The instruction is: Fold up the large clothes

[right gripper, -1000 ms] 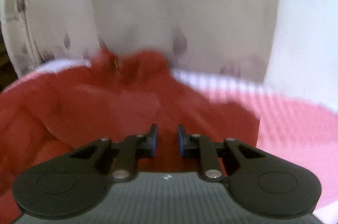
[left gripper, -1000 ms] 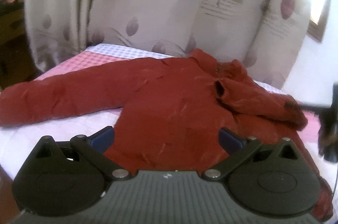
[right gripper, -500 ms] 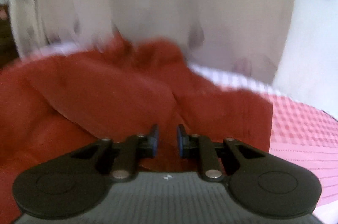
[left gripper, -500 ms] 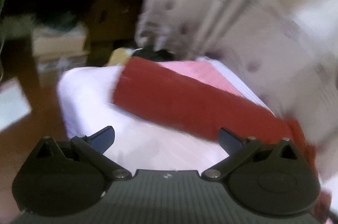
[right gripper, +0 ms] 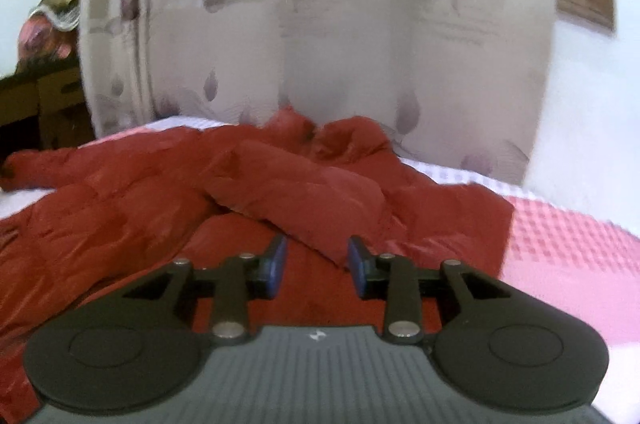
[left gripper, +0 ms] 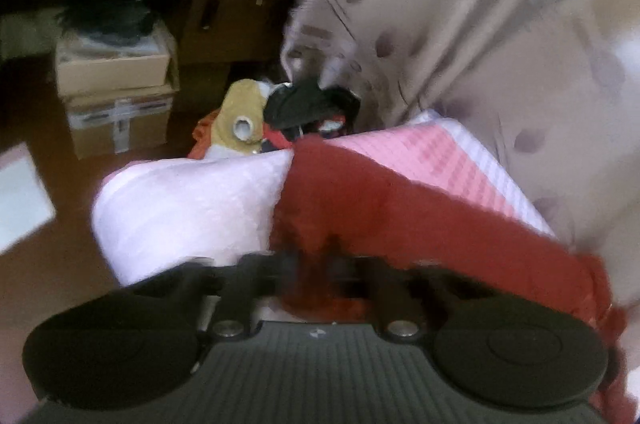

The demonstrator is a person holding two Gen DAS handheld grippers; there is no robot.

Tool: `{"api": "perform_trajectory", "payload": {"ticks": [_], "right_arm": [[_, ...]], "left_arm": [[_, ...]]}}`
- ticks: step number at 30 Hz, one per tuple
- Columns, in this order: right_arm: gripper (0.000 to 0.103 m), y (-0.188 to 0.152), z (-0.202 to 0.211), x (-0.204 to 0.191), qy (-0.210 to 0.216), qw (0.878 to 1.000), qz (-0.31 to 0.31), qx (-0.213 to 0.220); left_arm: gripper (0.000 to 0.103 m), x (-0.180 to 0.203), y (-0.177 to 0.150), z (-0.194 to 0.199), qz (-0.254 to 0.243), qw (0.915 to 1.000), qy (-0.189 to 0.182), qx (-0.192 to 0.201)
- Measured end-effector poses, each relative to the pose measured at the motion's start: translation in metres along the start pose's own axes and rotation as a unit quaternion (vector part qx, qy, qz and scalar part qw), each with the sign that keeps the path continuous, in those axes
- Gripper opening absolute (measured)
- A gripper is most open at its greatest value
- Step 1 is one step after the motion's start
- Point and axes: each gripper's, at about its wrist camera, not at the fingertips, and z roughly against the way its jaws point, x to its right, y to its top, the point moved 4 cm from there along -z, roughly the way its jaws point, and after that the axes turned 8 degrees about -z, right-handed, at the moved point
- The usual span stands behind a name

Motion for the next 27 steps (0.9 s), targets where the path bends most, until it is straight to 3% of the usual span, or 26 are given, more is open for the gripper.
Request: {"api": "perform_trajectory", "payload": {"ticks": [3,4,7,12,16,19,22,24,25,26,27], "right_arm": [[0.033,-0.005,0.008,0.011,-0.01,1.0,-0.027,0.009],[0.033,-0.006,0.01,0.015,-0.015,0.999,-0.036,0.01],[0.033,-0.006,0.017,0.025,-0.018,0.998,-0.06,0.023],[0.033,-0.008,0.022,0.036,-0.019,0.996,-0.083,0.037],[0.034,-0.014,0.025,0.042,-0.017,0.994,-0.101,0.043],[0.034,-0.018,0.03,0.049,-0.011,0.991,-0.124,0.049],[0.034,-0.02,0.033,0.054,-0.006,0.989,-0.138,0.05],[0.034,-0.021,0.032,0.055,-0.001,0.989,-0.142,0.048],[0.034,-0.021,0.032,0.055,0.002,0.989,-0.143,0.047],[0.034,-0.022,0.03,0.055,0.004,0.989,-0.142,0.045],[0.034,-0.021,0.029,0.054,0.006,0.989,-0.142,0.044]], "left_arm": [[0.004,0.028,0.015,0.009,-0.047,0.9979,0.026,0.036],[0.004,0.04,0.022,0.016,-0.047,0.9976,0.017,0.047],[0.004,0.097,0.048,0.051,-0.067,0.9926,-0.025,0.099],[0.004,0.238,0.059,0.115,-0.143,0.9678,-0.133,0.159],[0.004,0.358,0.032,0.133,-0.212,0.9417,-0.213,0.151],[0.004,0.425,-0.009,0.123,-0.267,0.9256,-0.233,0.132],[0.005,0.468,-0.055,0.101,-0.301,0.9126,-0.258,0.101],[0.013,0.487,-0.083,0.083,-0.328,0.8982,-0.281,0.079],[0.026,0.494,-0.096,0.076,-0.341,0.892,-0.288,0.073],[0.053,0.499,-0.107,0.069,-0.35,0.8855,-0.298,0.067],[0.068,0.498,-0.114,0.068,-0.354,0.8832,-0.3,0.068]]}}
